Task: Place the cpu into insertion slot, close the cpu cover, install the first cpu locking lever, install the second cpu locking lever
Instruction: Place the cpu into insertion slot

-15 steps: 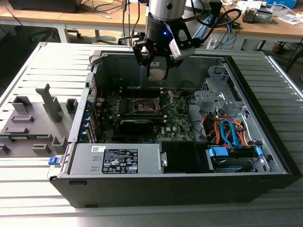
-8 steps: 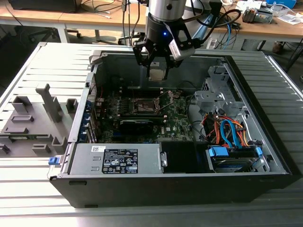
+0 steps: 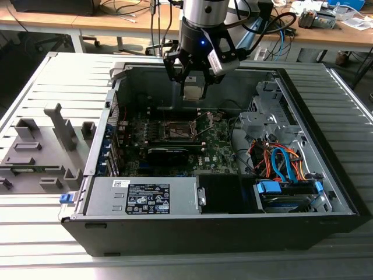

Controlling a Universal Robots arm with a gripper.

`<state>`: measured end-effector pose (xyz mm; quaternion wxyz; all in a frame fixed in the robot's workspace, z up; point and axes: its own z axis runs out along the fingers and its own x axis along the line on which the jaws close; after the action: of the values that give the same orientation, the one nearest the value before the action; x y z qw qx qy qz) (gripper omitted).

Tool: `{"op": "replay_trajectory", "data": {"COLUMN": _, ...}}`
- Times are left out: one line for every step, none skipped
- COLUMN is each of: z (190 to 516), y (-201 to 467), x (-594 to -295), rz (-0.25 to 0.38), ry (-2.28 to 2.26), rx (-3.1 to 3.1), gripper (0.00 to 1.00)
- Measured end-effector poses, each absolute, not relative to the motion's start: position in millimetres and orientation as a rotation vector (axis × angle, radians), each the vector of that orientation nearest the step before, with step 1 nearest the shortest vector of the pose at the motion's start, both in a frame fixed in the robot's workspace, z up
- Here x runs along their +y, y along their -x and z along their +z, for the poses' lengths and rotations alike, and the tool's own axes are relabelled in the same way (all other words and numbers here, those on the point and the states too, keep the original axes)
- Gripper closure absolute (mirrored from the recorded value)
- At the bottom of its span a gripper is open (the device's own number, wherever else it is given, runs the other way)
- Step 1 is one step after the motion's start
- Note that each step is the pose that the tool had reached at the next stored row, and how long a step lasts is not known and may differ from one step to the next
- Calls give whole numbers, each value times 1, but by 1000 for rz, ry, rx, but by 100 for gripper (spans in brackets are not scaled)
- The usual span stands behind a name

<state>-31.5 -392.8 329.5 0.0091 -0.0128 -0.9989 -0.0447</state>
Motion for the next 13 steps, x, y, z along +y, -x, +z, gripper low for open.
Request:
{"op": "replay_trajectory", "data": {"z": 329, "y": 31, "x": -393, "rz": -139, "ry": 40, "rx": -3120, "gripper": 46}}
{"op": "replay_trajectory", "data": {"z": 329, "y": 32, "x": -393, "rz": -139, "ry": 40, "rx": -3120, "gripper": 46}}
{"op": "replay_trajectory", "data": {"z": 329, "y": 32, "x": -393, "rz": -139, "ry": 40, "rx": -3120, "gripper": 46}}
{"op": "replay_trajectory", "data": {"z": 329, "y": 32, "x": -393, "rz": -140, "ry": 40, "rx": -3120, "gripper": 46}}
{"op": "replay_trajectory", "data": {"z": 328, "y": 32, "x": -393, "rz": -140, "ry": 40, "rx": -3120, "gripper": 46}}
{"op": "replay_trajectory", "data": {"z": 328, "y": 32, "x": -393, "rz": -139, "ry": 40, "rx": -3120, "gripper": 46}}
{"op": "replay_trajectory", "data": {"z": 328, "y": 32, "x": -393, "rz": -140, "ry": 40, "rx": -3120, "gripper": 46}}
{"op": "replay_trajectory", "data": {"z": 327, "y": 32, "x": -393, "rz": -140, "ry": 40, "rx": -3120, "gripper": 46}}
{"op": "replay_trajectory", "data": {"z": 327, "y": 32, "x": -393, "rz": -140, "ry": 40, "rx": -3120, "gripper": 46}}
{"op": "replay_trajectory", "data": {"z": 327, "y": 32, "x": -393, "rz": -140, "ry": 40, "rx": -3120, "gripper": 46}}
{"op": "replay_trajectory", "data": {"z": 327, "y": 32, "x": -393, "rz": -139, "ry": 40, "rx": -3120, "gripper": 46}}
{"op": "replay_trajectory", "data": {"z": 327, "y": 32, "x": -393, "rz": -140, "ry": 40, "rx": -3120, "gripper": 46}}
{"op": "replay_trajectory", "data": {"z": 326, "y": 32, "x": -393, "rz": -140, "ry": 40, "rx": -3120, "gripper": 46}}
